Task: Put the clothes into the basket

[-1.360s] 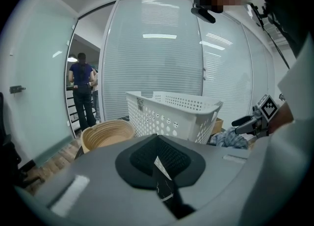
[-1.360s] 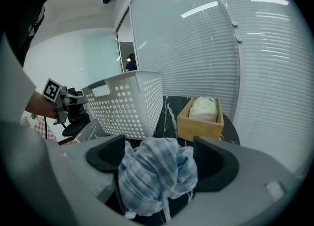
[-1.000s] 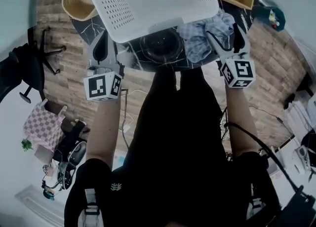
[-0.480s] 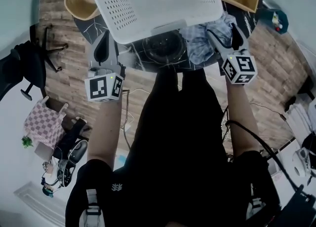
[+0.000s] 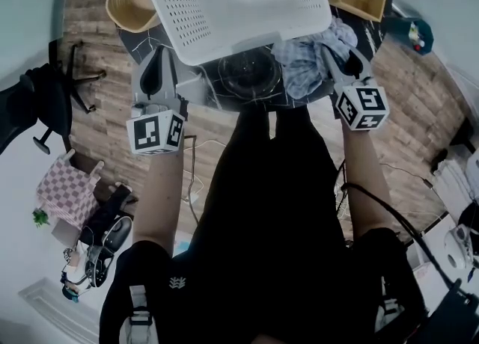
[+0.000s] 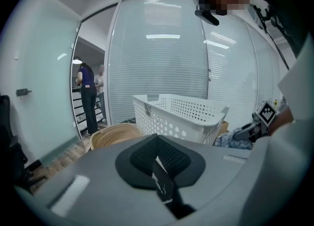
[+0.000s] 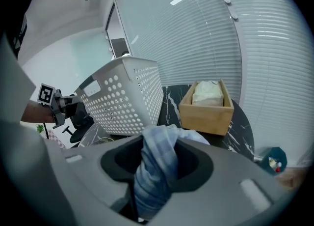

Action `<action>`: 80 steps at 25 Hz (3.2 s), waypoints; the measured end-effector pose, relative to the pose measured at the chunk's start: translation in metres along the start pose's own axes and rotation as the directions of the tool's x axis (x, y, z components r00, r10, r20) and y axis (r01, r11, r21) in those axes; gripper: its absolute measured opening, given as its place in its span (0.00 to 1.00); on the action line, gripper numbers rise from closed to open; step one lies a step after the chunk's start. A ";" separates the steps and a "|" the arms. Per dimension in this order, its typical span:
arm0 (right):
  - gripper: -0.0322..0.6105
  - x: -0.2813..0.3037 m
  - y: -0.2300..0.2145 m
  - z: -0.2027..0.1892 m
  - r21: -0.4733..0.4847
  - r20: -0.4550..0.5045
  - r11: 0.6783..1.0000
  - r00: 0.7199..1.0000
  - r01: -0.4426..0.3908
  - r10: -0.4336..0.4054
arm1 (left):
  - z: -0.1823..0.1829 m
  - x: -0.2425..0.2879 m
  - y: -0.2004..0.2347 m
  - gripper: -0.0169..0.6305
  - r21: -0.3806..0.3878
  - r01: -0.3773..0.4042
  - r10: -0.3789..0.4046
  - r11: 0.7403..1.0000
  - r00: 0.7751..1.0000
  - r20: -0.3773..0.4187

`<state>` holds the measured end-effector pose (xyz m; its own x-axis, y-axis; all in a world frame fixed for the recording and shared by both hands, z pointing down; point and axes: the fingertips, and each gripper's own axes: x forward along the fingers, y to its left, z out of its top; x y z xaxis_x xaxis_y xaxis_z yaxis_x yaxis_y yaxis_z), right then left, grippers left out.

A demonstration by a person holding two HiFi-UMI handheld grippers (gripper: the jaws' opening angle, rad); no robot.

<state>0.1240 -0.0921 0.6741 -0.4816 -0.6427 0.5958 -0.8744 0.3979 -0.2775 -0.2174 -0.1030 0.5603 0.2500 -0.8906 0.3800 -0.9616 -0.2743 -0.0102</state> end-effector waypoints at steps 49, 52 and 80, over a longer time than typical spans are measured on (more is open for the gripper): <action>0.29 -0.130 0.027 0.217 -0.186 0.280 0.976 0.958 0.110 -0.055 | 0.189 -0.043 0.000 0.04 -0.019 0.052 -0.045 0.998 0.963 0.265; 0.29 -0.135 0.028 0.231 -0.199 0.300 0.973 0.953 0.115 -0.051 | 0.196 -0.046 -0.001 0.04 -0.015 0.048 -0.042 0.999 0.960 0.278; 0.29 -0.163 0.067 0.349 -0.310 0.455 0.947 0.887 0.081 0.073 | 0.266 -0.070 -0.009 0.04 0.053 0.003 -0.021 0.999 0.933 0.360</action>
<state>0.1237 -0.1890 0.2955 -0.5178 -0.8393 0.1656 -0.8492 0.5277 0.0192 -0.1959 -0.1344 0.2879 0.2946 -0.9554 0.0216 -0.9536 -0.2954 -0.0582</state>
